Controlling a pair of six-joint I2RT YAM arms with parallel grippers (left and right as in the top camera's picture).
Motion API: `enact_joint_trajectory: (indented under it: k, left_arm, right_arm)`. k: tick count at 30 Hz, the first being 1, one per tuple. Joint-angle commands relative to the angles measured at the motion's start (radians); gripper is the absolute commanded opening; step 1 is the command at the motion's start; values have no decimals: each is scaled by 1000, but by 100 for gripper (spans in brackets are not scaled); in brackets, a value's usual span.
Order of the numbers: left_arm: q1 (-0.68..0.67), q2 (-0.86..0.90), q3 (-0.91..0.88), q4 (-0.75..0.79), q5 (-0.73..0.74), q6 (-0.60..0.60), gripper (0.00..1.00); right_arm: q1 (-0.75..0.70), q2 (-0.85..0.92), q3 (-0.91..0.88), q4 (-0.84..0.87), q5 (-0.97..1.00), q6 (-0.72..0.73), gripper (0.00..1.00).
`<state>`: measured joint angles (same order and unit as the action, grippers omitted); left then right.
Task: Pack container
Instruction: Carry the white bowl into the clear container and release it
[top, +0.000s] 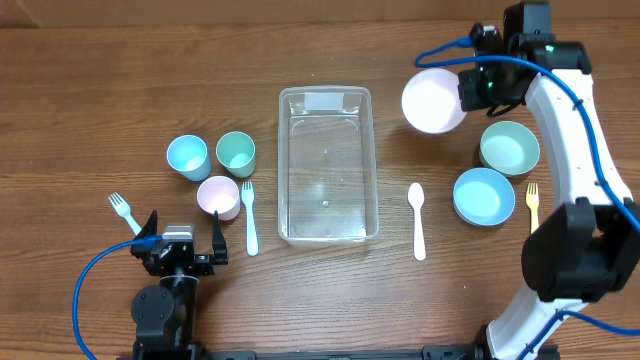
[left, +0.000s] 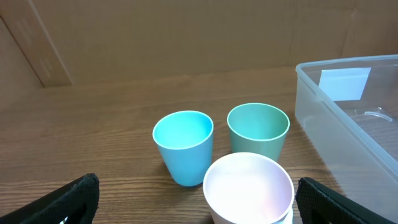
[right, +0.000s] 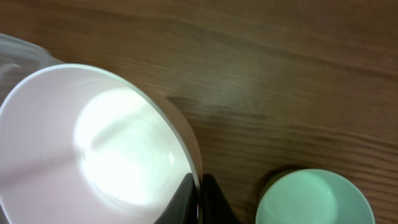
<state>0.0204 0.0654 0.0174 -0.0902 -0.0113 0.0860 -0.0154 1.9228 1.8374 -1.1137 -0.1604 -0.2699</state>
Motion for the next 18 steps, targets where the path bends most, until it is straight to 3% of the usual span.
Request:
enact_joint_trajectory:
  k: [1, 11, 18]
  left_arm:
    - [5, -8, -6, 0, 12, 23, 100]
    - [5, -8, -6, 0, 12, 23, 100]
    - [5, -8, -6, 0, 12, 23, 100]
  right_arm:
    - [84, -49, 86, -34, -29, 83, 4]
    - [383, -49, 86, 7, -5, 353, 4]
    - [444, -47, 13, 102, 74, 562, 4]
